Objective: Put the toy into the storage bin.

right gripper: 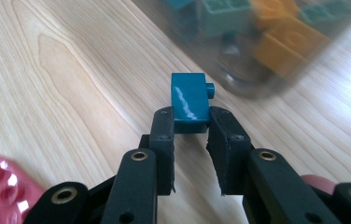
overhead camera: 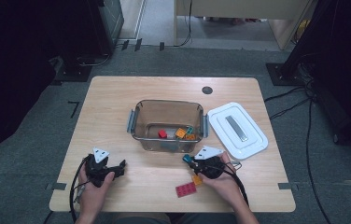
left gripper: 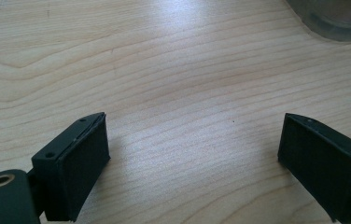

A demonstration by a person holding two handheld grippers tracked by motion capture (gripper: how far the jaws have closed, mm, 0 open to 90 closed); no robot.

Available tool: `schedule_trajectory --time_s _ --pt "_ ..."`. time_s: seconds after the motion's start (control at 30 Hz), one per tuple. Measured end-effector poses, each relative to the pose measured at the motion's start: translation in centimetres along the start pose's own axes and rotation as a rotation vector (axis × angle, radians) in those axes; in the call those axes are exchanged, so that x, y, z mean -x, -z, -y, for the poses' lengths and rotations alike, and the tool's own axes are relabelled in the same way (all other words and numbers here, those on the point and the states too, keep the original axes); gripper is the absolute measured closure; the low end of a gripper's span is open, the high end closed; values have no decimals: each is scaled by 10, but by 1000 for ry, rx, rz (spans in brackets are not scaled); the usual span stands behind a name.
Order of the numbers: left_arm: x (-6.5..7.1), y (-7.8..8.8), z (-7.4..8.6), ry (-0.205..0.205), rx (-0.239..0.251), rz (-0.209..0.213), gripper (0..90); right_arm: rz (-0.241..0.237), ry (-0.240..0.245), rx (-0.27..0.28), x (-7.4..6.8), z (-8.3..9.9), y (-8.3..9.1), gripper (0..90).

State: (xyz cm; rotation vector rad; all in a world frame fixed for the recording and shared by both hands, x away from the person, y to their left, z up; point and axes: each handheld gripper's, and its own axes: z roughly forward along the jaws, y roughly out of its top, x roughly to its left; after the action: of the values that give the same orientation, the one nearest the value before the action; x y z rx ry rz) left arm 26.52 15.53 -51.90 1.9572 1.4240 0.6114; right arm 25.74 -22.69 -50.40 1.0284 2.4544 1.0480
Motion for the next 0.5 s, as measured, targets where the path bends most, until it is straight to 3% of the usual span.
schedule_trajectory --time_s 0.3,0.5 --pt "0 0 0 0 0 0 83 55 -52 -7 22 24 35 731" --pt "0 0 0 0 0 0 83 99 -112 21 39 30 55 731"
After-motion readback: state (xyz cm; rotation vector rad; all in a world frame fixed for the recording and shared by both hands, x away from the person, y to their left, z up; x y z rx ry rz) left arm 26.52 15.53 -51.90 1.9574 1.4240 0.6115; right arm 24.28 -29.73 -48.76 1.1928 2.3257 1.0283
